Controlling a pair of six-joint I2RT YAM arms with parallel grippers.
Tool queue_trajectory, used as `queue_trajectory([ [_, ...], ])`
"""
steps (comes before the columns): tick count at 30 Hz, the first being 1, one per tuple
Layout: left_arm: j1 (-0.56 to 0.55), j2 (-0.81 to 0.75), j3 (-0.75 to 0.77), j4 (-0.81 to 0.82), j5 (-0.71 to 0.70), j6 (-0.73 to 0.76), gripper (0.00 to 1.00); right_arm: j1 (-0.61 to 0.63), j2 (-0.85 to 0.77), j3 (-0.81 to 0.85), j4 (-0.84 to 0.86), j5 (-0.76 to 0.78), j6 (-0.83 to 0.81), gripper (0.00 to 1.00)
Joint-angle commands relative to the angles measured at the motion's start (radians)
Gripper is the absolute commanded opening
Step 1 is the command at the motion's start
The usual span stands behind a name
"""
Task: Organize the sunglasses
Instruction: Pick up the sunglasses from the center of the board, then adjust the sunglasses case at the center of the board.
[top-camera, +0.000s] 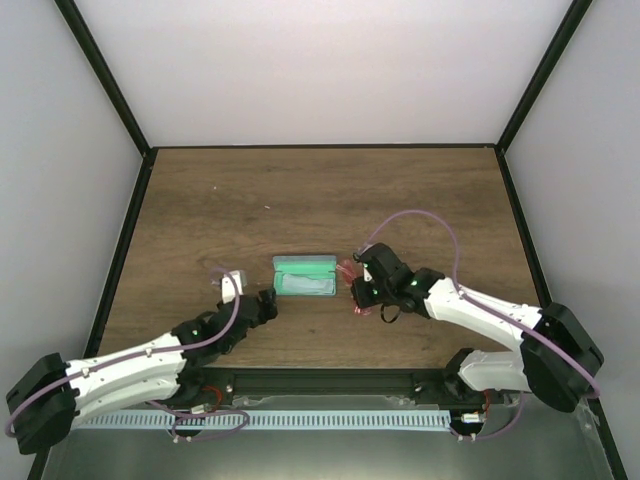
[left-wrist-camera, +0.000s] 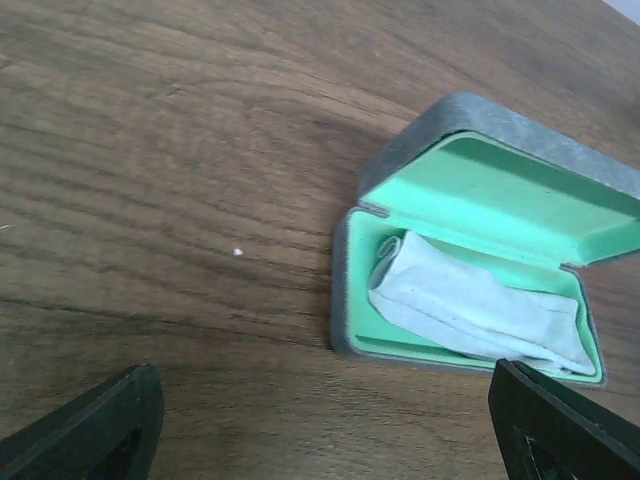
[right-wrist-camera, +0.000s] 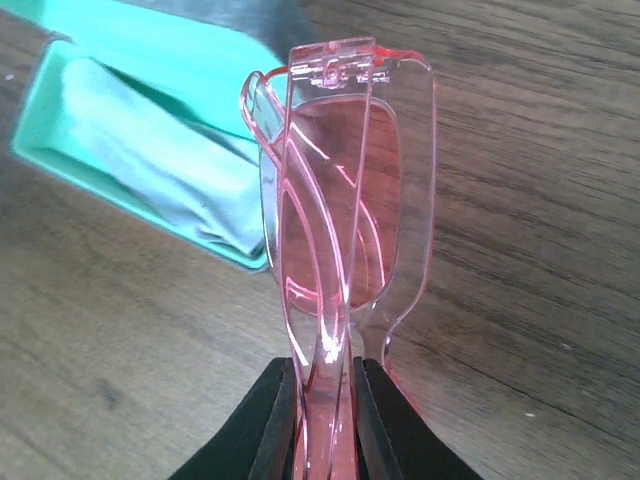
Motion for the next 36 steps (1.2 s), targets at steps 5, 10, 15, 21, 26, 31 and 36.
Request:
queue_trajectory([
  [5,0.036,-0.150,-0.059,-0.041,-0.006,-0.070,0.92,0.052,-0.021,0.058,-0.010,-0.126,-0.078,0.09],
  [10,0.071,-0.150,-0.101,0.052,0.143,-0.050,0.90,0.080,-0.013,0.061,0.017,-0.118,-0.074,0.09],
  [15,0.071,-0.097,-0.181,0.185,0.270,-0.091,0.58,0.081,0.010,0.097,0.039,-0.088,-0.072,0.09],
  [21,0.071,-0.143,-0.254,0.324,0.376,-0.151,0.31,0.082,0.040,0.119,0.077,-0.072,-0.058,0.08],
  [26,0.071,-0.164,-0.268,0.296,0.327,-0.207,0.20,0.081,0.054,0.132,0.095,-0.046,-0.049,0.08],
  [31,0.071,-0.132,-0.227,0.210,0.275,-0.202,0.15,0.081,0.063,0.160,0.071,-0.033,-0.059,0.08],
  [36,0.074,0.003,-0.229,0.323,0.275,-0.191,0.04,0.081,0.060,0.172,0.068,-0.050,-0.066,0.08],
])
